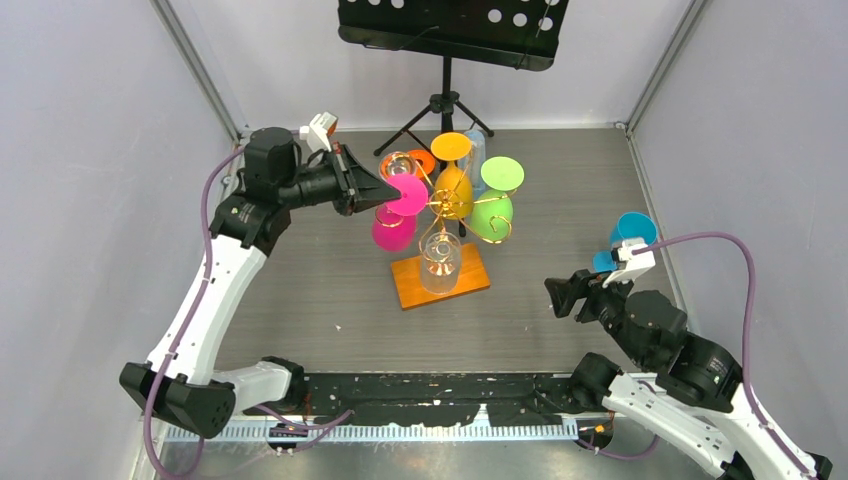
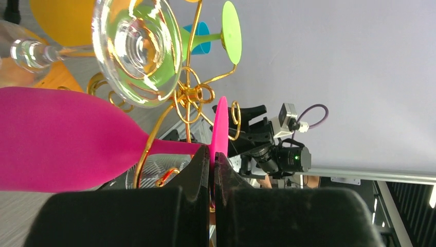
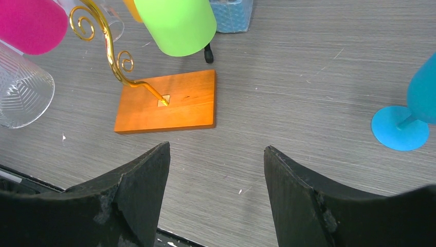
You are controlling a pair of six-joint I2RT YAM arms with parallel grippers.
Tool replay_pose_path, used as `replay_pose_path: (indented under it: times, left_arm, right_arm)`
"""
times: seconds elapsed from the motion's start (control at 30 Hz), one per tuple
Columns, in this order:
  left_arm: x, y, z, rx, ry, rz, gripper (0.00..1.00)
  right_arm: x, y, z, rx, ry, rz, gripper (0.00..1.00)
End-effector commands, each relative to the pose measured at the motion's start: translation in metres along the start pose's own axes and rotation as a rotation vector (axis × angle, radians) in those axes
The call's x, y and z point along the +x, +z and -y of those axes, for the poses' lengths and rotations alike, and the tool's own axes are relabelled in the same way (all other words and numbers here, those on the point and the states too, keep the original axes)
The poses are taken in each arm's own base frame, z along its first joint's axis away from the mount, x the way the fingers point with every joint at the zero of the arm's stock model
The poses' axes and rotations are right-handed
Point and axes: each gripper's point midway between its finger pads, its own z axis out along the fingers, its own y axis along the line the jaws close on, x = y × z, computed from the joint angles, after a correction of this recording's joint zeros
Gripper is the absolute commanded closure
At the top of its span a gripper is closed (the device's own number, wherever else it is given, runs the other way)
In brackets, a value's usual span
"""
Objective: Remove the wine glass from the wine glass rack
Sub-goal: Pick up the wine glass from the wine rack.
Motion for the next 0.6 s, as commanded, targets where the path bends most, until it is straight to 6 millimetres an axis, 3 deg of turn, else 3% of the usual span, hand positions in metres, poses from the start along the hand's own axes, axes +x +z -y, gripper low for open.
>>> replay_pose_path:
  times: [0.0,0.57]
  left_arm:
    - [0.005,-0.005,0.036,0.11,0.103,-0.016,1.0]
    - [0.043,-0.023,0.037,0.158,0.139,-0.105,1.0]
  right_arm:
    - [-0.019,-0.008,0.0,-0.004,0.033,0.06,0.27]
    - [-0.02,-0.007,-0.005,-0.018,0.041,0.052,0.27]
